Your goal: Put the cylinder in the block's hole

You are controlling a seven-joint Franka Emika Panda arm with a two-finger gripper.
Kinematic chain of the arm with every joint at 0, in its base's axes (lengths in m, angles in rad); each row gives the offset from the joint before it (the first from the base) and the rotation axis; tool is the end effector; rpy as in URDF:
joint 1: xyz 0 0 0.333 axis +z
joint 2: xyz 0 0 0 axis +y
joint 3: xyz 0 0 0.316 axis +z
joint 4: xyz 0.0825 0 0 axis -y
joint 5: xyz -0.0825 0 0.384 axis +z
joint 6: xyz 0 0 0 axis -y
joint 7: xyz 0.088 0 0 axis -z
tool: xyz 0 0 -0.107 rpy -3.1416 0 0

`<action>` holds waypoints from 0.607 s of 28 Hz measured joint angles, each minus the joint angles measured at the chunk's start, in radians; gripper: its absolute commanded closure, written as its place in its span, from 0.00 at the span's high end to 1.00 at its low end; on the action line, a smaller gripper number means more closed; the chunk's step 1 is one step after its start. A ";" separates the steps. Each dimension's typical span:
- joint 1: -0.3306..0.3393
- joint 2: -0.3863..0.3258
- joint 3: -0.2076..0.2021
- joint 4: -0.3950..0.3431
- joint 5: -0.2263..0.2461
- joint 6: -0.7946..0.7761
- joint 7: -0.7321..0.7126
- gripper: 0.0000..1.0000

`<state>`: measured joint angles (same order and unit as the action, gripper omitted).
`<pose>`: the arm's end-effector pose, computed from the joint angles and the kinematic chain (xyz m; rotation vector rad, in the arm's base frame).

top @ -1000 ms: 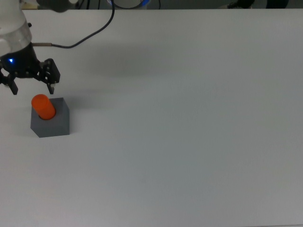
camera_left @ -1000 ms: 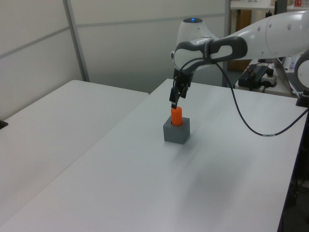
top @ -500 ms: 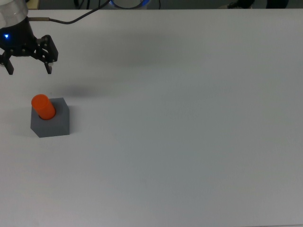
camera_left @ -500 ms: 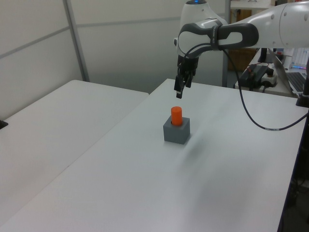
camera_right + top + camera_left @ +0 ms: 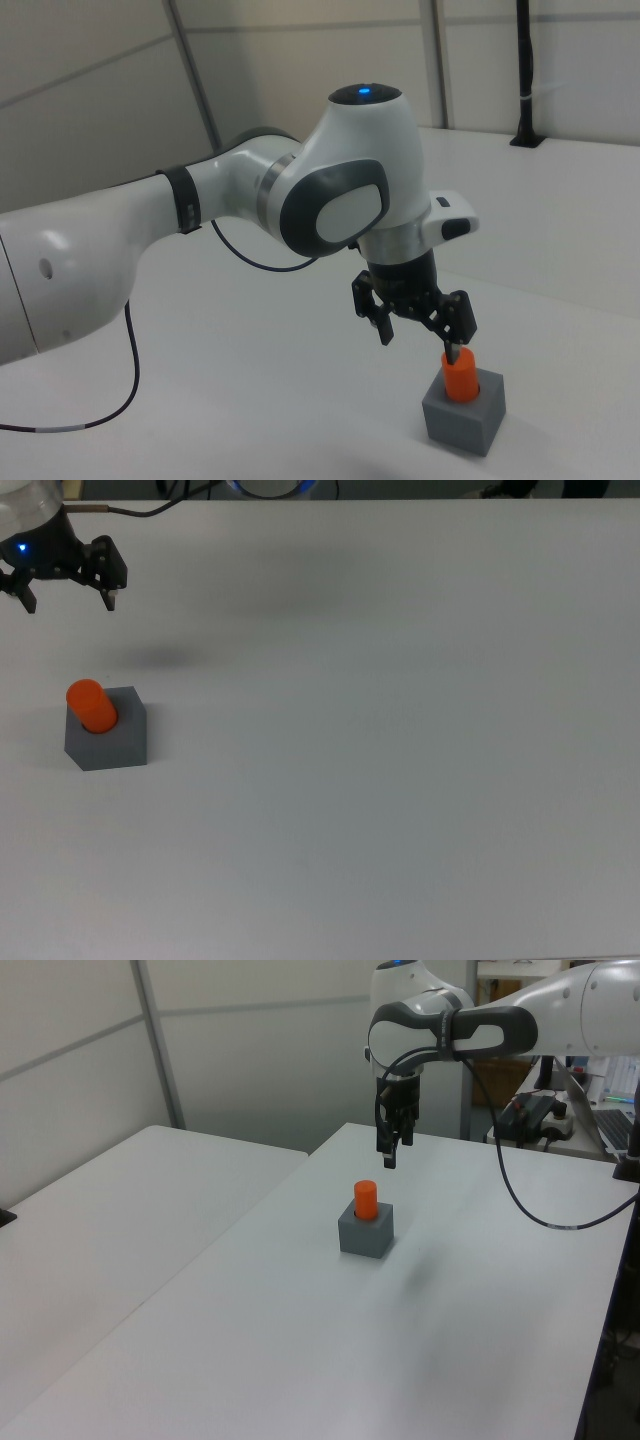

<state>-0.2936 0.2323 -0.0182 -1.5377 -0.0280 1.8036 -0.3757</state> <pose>0.6062 -0.1967 0.5225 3.0985 0.1092 0.0326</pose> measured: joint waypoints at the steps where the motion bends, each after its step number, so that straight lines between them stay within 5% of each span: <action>1: 0.001 0.000 0.001 0.001 0.000 -0.001 0.002 1.00; 17: 0.065 0.000 0.007 0.017 0.013 -0.043 0.046 1.00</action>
<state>-0.2291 0.2318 -0.0116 -1.5206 -0.0150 1.7606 -0.3301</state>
